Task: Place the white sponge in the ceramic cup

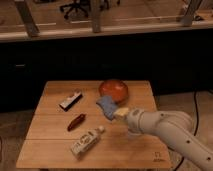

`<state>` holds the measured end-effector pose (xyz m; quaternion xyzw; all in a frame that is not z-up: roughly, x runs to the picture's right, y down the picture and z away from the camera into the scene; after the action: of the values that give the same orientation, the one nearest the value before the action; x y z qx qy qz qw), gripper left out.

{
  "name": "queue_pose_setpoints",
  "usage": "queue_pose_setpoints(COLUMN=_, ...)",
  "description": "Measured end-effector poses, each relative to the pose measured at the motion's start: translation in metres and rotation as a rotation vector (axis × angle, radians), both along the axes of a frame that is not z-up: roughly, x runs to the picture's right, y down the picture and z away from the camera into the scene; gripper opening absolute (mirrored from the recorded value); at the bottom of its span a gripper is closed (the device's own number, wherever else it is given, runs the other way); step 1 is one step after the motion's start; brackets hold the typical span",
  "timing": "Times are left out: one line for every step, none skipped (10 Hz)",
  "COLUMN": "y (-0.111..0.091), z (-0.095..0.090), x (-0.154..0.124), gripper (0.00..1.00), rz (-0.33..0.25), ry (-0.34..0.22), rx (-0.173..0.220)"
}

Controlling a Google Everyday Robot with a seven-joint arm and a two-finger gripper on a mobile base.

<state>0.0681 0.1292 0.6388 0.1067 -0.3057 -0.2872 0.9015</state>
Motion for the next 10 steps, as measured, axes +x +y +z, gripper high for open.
queue_pose_setpoints(y=0.002, z=-0.008, x=0.010, gripper=0.00, rz=0.014, ry=0.004, rx=0.005)
queue_pose_setpoints(y=0.003, z=-0.012, x=0.015, gripper=0.00, rz=0.019, ry=0.008, rx=0.007)
queue_pose_setpoints(y=0.005, z=-0.016, x=0.022, gripper=0.00, rz=0.025, ry=0.014, rx=0.009)
queue_pose_setpoints(y=0.008, z=-0.021, x=0.033, gripper=0.00, rz=0.035, ry=0.023, rx=0.011)
queue_pose_setpoints(y=0.012, z=-0.027, x=0.045, gripper=0.00, rz=0.048, ry=0.037, rx=0.012)
queue_pose_setpoints(y=0.014, z=-0.029, x=0.048, gripper=0.00, rz=0.053, ry=0.042, rx=0.012)
queue_pose_setpoints(y=0.017, z=-0.033, x=0.053, gripper=0.00, rz=0.061, ry=0.048, rx=0.013)
queue_pose_setpoints(y=0.019, z=-0.037, x=0.059, gripper=0.00, rz=0.068, ry=0.056, rx=0.015)
queue_pose_setpoints(y=0.022, z=-0.041, x=0.065, gripper=0.00, rz=0.077, ry=0.065, rx=0.017)
queue_pose_setpoints(y=0.025, z=-0.044, x=0.068, gripper=0.00, rz=0.082, ry=0.070, rx=0.018)
